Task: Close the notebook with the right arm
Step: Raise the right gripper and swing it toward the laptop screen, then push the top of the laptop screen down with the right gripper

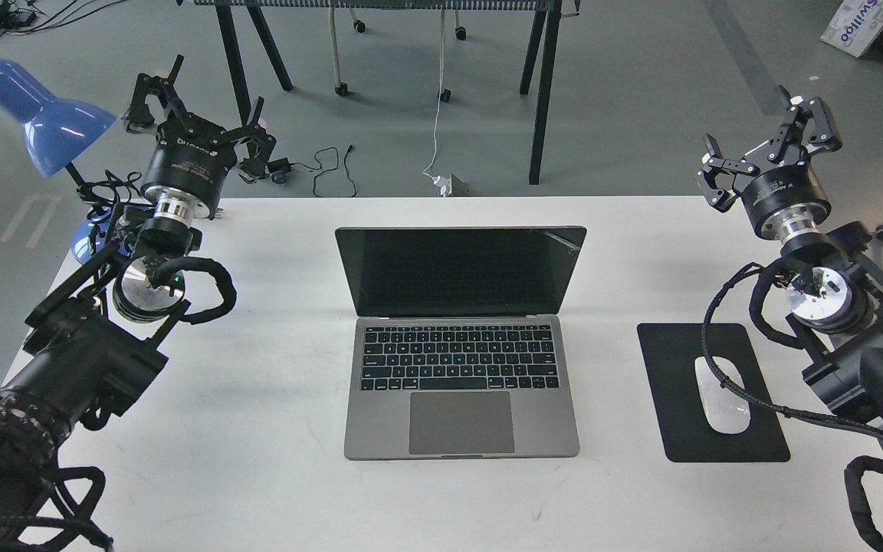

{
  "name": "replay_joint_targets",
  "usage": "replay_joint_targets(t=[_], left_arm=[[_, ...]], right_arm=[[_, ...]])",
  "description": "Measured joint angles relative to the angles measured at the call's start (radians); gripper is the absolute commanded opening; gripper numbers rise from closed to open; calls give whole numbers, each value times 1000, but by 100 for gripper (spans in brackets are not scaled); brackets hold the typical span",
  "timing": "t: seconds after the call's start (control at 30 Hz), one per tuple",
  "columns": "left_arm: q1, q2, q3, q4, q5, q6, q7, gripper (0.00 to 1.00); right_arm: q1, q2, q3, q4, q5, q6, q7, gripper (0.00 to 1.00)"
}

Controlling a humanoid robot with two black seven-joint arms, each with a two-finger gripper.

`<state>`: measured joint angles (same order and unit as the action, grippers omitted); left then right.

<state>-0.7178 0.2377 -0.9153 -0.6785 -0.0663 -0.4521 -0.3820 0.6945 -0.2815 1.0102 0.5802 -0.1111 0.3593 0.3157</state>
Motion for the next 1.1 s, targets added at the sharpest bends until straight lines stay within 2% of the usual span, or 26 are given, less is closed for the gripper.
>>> replay_joint_targets(t=[0.33,0.7,0.93,1.1], left_arm=[[-1,-3,1,4,3,2,-3,100],[4,-4,-5,3,0,-6,-4,100],[5,-4,-2,2,0,-6,-4,100],[5,-5,0,2,0,-6,-4,100]], right_arm=[[8,3,-22,12,-2,2,-1,100],[102,100,-101,-3,-6,-18,-5,100],[125,172,-154,-5,-13,-40,-40,100],[126,194,-206,-2,-13,-42,-44,100]])
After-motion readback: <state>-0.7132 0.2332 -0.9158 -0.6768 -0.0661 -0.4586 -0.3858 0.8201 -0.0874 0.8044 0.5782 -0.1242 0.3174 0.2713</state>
